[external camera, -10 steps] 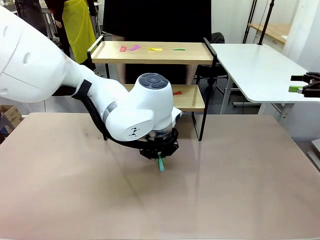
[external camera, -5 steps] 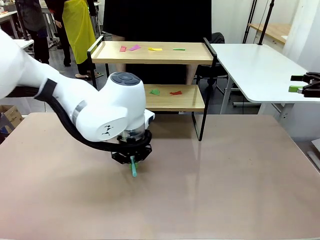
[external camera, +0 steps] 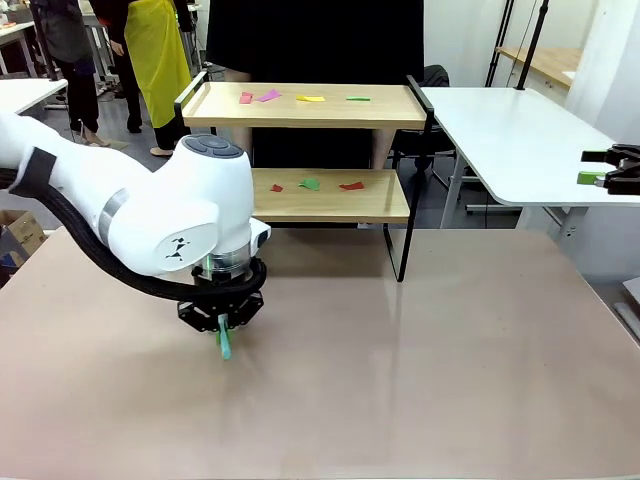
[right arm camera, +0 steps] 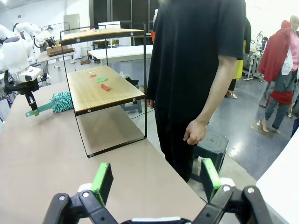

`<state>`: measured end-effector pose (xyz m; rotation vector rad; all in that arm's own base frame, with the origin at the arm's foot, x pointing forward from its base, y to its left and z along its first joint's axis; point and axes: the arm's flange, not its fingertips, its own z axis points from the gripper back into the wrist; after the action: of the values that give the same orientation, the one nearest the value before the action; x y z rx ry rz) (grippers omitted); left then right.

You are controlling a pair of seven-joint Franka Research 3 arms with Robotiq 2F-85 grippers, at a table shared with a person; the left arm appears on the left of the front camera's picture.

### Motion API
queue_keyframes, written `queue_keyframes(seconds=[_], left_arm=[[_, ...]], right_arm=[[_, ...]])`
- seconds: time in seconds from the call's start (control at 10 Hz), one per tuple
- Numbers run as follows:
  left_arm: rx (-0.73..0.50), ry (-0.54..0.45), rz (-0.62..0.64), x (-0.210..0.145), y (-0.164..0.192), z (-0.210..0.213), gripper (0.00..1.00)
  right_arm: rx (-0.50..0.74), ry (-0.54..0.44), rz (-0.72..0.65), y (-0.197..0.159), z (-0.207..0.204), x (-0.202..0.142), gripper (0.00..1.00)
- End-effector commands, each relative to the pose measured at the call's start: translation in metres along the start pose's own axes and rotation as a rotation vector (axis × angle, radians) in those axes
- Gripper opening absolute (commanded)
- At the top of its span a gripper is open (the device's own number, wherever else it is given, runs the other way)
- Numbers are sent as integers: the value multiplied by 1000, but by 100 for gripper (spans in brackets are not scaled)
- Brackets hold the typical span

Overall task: Clean the shelf.
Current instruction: Clean the specific section of the Shelf indicated by the human with the Duster.

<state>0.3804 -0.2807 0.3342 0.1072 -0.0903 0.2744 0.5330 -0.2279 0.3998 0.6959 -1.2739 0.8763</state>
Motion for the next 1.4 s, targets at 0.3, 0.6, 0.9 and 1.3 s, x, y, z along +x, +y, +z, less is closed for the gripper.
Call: queue_keyframes(seconds=[0.3,0.6,0.9,1.3], left_arm=[[40,-15,11,-15,1,18,13],[40,-15,11,-15,1,18,13],[1,-143,-39,-27,18,32,13],[-7,-245,-206,-37,52,34,13]], right_arm=[[-2,-2,5,0,-2,3,100],[-2,-2,5,0,-2,3,100],[-2,-2,5,0,-2,3,100],[-2,-2,5,0,-2,3,100]])
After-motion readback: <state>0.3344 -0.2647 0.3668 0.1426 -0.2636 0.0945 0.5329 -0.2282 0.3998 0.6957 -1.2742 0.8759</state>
